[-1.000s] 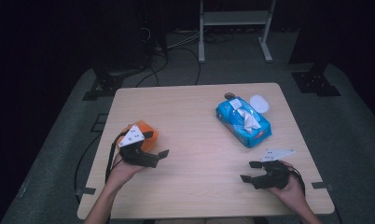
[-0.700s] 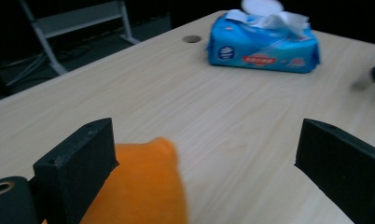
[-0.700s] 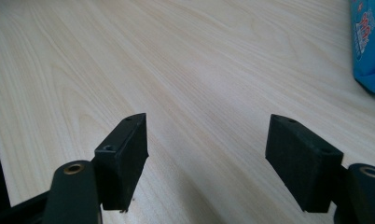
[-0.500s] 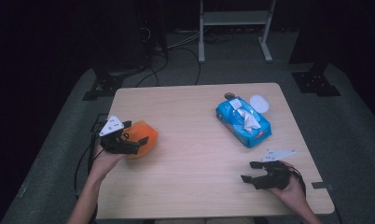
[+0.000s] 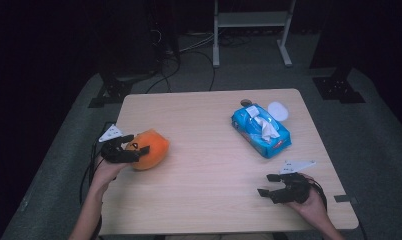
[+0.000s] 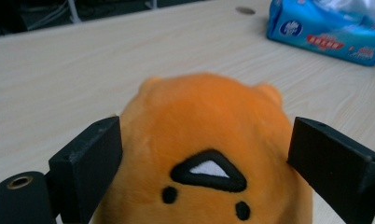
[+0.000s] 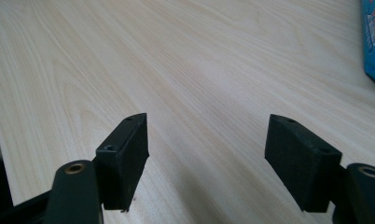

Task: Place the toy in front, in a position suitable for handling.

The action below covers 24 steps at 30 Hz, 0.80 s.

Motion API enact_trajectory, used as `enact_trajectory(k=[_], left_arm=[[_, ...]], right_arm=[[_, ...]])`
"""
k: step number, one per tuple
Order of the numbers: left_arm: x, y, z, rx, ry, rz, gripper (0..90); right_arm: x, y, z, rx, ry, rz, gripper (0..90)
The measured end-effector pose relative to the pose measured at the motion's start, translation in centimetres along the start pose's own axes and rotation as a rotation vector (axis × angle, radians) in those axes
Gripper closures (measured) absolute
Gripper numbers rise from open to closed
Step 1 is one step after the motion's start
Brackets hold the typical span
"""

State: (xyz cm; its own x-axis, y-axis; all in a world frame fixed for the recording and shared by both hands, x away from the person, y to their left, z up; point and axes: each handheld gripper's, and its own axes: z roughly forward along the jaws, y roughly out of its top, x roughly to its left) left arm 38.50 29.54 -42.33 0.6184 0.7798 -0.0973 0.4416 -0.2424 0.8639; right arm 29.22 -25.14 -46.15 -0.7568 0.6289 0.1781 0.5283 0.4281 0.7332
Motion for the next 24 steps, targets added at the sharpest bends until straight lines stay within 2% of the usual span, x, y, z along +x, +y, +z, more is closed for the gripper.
enact_trajectory(k=[5,9,12,19,24], left_arm=[[0.4,-0.9,0.1,0.009,-0.003,-0.045,10.6],[0.1,-1.3,0.1,0.019,0.008,-0.033,12.7],[-0.5,-1.3,0.3,0.027,0.013,-0.002,17.0],[-1.4,-1.0,0.3,0.048,0.025,0.065,34.5],[-1.4,-1.0,0.2,0.041,0.046,0.046,40.6]], right_arm=[[0.1,0.0,0.0,-0.003,-0.003,-0.004,29.5],[0.1,0.0,0.0,0.000,-0.006,-0.007,29.9],[0.2,0.0,-0.1,-0.002,-0.007,-0.006,30.1],[0.3,0.0,-0.4,-0.021,-0.022,-0.008,31.8],[0.2,0.0,-0.4,-0.021,-0.019,-0.005,31.8]])
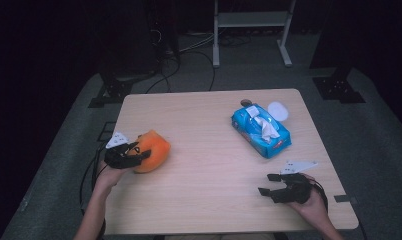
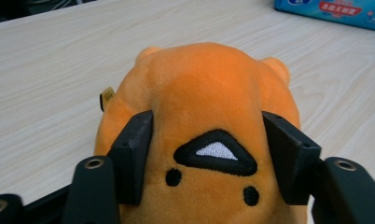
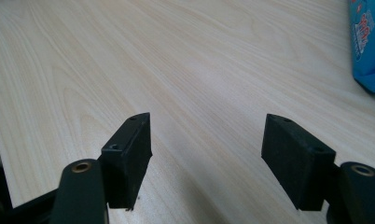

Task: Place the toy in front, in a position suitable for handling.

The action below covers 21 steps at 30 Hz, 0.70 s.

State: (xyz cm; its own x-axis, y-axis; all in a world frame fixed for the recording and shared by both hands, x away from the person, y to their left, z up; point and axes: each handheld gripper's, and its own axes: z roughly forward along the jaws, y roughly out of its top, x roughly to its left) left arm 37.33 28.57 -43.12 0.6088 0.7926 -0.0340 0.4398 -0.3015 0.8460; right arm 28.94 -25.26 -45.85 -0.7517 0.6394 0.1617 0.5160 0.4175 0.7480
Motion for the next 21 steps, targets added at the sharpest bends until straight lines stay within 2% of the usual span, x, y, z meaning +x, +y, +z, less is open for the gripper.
enact_trajectory(k=[2,5,13,18,21], left_arm=[[0.0,0.0,0.0,-0.008,0.009,-0.003,42.7],[0.0,0.1,-0.1,-0.031,0.006,-0.033,45.0],[0.3,0.3,-0.5,-0.081,0.012,-0.082,51.7],[0.5,0.5,-0.7,-0.142,0.002,-0.133,52.0],[0.2,1.5,-1.3,-0.184,-0.010,-0.129,52.1]], right_arm=[[0.1,0.0,0.0,-0.002,-0.001,-0.002,31.8],[0.1,0.0,-0.1,-0.005,-0.003,-0.002,31.8],[0.0,0.0,-0.2,-0.012,-0.005,0.001,31.9],[0.0,0.0,-0.2,-0.011,-0.008,0.001,31.9],[-0.1,0.0,-0.2,-0.015,-0.011,0.003,31.9]])
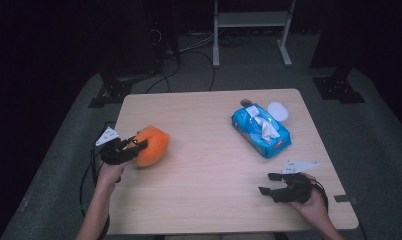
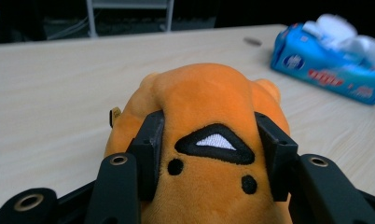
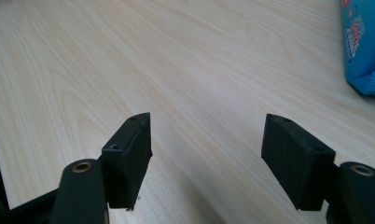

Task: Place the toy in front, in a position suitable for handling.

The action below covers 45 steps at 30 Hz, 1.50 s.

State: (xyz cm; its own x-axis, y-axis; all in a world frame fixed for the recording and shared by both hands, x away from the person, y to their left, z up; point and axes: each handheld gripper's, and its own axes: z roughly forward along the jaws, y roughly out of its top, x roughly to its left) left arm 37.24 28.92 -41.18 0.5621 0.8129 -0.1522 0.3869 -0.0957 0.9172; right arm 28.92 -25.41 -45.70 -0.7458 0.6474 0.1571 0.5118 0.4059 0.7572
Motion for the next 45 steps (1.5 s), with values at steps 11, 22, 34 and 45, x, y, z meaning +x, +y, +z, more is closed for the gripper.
enact_trajectory(k=[11,22,34,45], left_arm=[[-4.9,4.6,-0.3,-0.069,-0.120,0.107,51.9],[-11.8,5.1,2.3,-0.054,-0.325,0.201,51.9],[-16.5,1.8,5.9,0.006,-0.464,0.224,51.9],[-18.7,-0.3,7.6,0.060,-0.497,0.302,51.8]], right_arm=[[-0.3,0.0,-0.4,-0.013,-0.008,0.008,31.9],[-1.0,-0.2,-1.0,-0.032,-0.032,0.026,31.9],[-1.6,-0.3,-1.9,-0.066,-0.058,0.039,31.6],[-2.5,-0.6,-2.3,-0.081,-0.082,0.075,31.4]])
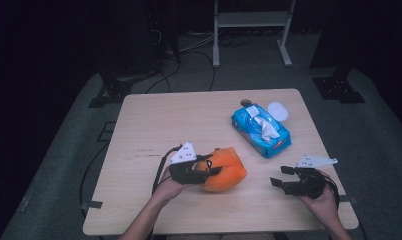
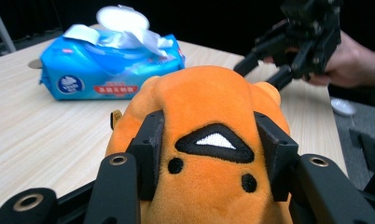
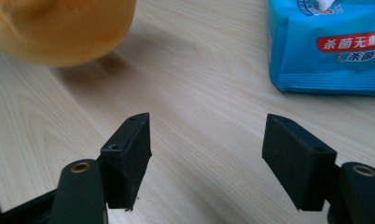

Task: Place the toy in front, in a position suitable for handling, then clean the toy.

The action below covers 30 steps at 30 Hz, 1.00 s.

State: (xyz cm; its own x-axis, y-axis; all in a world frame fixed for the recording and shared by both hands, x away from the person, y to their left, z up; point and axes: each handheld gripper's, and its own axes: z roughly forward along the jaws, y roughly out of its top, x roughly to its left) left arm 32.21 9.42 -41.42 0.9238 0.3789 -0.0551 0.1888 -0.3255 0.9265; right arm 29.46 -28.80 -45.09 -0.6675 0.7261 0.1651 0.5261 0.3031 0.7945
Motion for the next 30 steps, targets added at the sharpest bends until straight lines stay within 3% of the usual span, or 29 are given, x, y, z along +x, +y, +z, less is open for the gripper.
enact_trajectory(k=[6,13,19,23,30], left_arm=[[-1.0,-2.1,1.7,0.050,-0.026,0.029,49.9],[-1.6,-2.4,1.6,0.065,-0.018,0.066,47.0],[-1.5,-2.6,1.5,0.072,-0.024,0.057,42.4],[-1.4,-2.6,1.6,0.074,-0.029,0.058,40.5],[-1.4,-2.6,1.6,0.079,-0.037,0.056,38.3]], right_arm=[[0.1,-0.1,0.0,0.015,-0.006,-0.004,31.4],[0.1,0.0,-0.2,0.001,-0.009,-0.012,31.3],[0.2,0.3,-0.5,-0.027,-0.014,-0.016,31.3],[0.3,1.5,-1.0,-0.074,-0.031,-0.030,31.2],[-1.3,5.5,-0.5,-0.119,-0.105,-0.073,31.5]])
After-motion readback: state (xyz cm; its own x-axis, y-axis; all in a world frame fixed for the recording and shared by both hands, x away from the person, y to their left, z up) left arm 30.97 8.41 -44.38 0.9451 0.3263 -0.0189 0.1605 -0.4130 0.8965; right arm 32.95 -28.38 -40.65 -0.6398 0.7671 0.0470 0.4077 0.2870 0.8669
